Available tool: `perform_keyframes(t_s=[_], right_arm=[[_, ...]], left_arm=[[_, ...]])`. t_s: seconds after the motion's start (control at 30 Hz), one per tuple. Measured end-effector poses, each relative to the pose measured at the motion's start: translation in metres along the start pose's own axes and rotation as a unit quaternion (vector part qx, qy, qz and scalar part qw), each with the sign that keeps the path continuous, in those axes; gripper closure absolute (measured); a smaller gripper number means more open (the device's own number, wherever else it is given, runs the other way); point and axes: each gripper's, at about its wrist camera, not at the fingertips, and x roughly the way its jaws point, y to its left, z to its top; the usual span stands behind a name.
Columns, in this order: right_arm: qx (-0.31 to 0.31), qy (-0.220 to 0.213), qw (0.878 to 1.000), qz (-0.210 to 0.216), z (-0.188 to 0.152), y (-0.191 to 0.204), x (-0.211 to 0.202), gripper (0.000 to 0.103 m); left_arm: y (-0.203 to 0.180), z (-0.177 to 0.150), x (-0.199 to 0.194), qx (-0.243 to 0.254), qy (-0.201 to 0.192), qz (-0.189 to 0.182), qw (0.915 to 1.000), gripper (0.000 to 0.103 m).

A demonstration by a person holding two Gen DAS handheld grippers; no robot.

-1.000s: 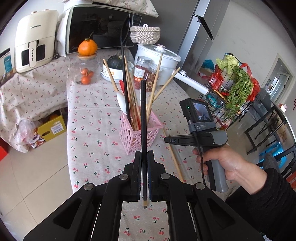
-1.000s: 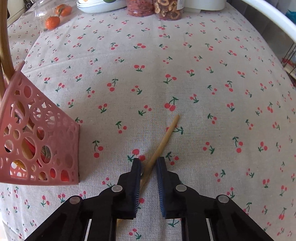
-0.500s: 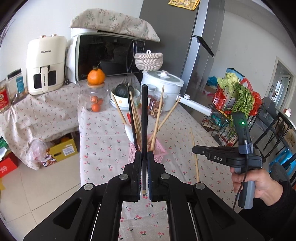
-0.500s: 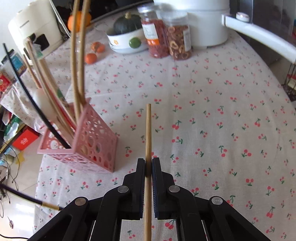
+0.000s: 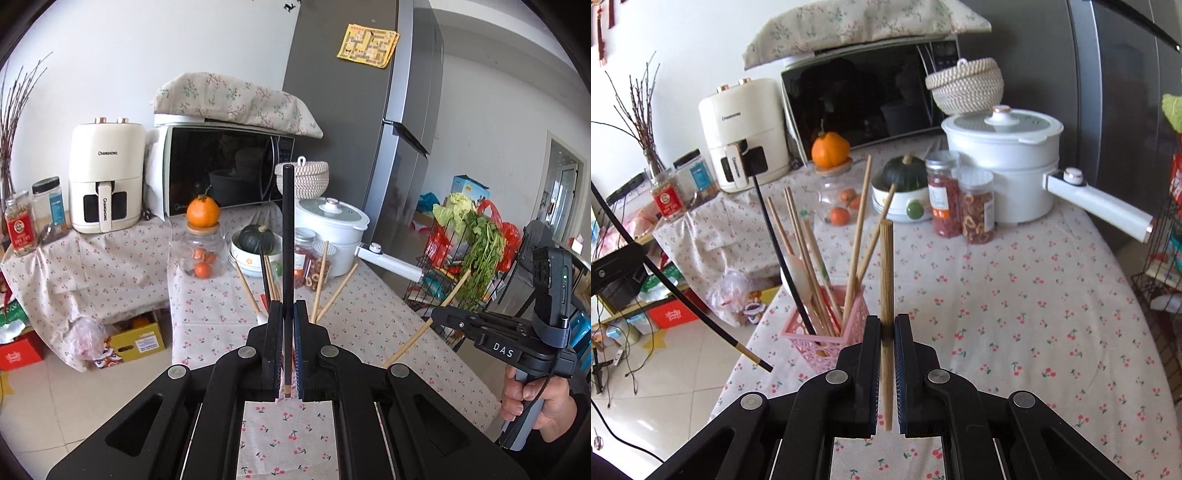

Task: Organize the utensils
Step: 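Carry both chopsticks over the pink basket and open both tools to drop them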

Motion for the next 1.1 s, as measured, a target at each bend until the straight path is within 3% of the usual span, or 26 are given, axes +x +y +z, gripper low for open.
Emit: perform_keyframes(t_s=[0.2, 0.4, 0.6, 0.77, 1.1], right_arm=[[-0.001, -0.053, 0.998, 0.021, 0.024, 0.008, -0.026, 0.098], [0.005, -0.079, 0.996, 0.038, 0.041, 0.017, -0.031, 0.098], [0.027, -0.092, 0.994, 0.052, 0.055, 0.017, -0.026, 0.098], [0.038, -0.103, 0.992, 0.055, 0.063, 0.018, -0.020, 0.098], [0.045, -0.089, 0.994, 0.040, 0.067, 0.016, 0.009, 0.098]], left_arm=[[-0.007, 0.011, 0.005, -0.009, -0.020, -0.002, 0.9997, 0.098], [-0.024, 0.019, 0.018, 0.005, -0.035, -0.003, 0.9994, 0.098], [-0.035, 0.025, 0.032, 0.014, -0.042, 0.001, 0.9990, 0.098], [-0.037, 0.025, 0.055, 0.015, -0.022, 0.009, 0.9996, 0.098], [-0.032, 0.023, 0.075, 0.019, -0.018, 0.023, 0.9994, 0.098]])
